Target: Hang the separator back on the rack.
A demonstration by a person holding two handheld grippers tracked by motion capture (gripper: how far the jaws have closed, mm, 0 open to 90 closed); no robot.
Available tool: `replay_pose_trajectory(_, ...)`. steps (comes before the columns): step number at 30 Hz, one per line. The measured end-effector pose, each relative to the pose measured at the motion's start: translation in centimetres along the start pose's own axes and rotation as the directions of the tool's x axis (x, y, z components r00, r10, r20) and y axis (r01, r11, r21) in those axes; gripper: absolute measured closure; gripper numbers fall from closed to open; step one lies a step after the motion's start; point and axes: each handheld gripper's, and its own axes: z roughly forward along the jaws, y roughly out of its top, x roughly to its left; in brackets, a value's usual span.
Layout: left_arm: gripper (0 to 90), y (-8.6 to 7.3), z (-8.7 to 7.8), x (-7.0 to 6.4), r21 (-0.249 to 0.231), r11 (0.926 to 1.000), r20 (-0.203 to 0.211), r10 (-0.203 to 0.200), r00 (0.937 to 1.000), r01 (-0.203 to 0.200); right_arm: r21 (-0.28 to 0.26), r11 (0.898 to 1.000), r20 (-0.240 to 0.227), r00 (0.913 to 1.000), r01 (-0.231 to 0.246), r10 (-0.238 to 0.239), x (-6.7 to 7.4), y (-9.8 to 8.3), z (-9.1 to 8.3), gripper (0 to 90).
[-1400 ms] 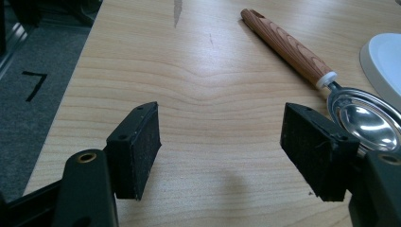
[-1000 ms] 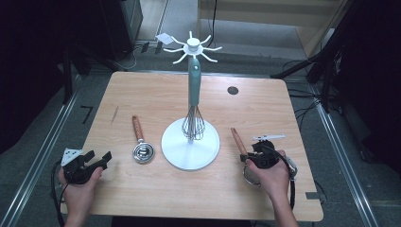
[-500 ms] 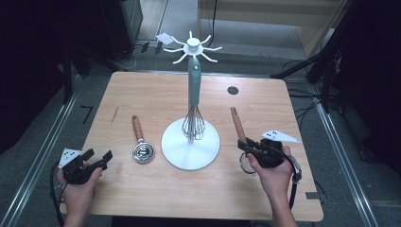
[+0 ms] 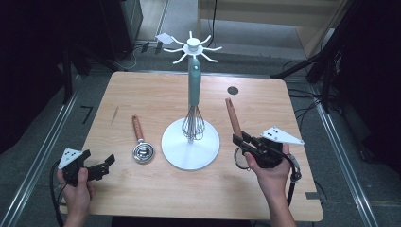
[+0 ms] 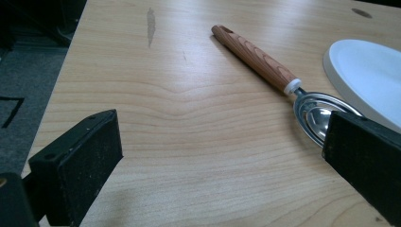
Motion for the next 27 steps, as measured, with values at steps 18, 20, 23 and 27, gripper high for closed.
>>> replay_pose_trajectory(18, 0.0, -0.2, 0.4, -0.3, 0.025, 0.9995, -0.025, 0.021, 0.9995, -0.02, -0.123, 0.992, -0.054, 0.9975, 0.039, -0.046, 1.8, 2.1, -0.5, 70.8)
replay_pose_trajectory(20, 0.0, -0.3, 0.4, -0.4, 0.023, 0.9995, -0.024, 0.022, 0.9995, -0.021, -0.136, 0.99, -0.051, 0.9975, 0.042, -0.049, 1.9, 2.2, -0.5, 70.9)
replay_pose_trajectory(23, 0.0, -0.3, 0.5, -0.4, 0.025, 0.9994, -0.023, 0.022, 0.9995, -0.022, -0.149, 0.987, -0.052, 0.9968, 0.053, -0.061, 2.1, 2.5, -0.6, 70.9)
replay_pose_trajectory(27, 0.0, -0.3, 0.5, -0.4, 0.029, 0.9992, -0.02, 0.026, 0.9995, -0.026, -0.165, 0.984, -0.057, 0.9959, 0.06, -0.07, 2.5, 2.9, -0.6, 70.9)
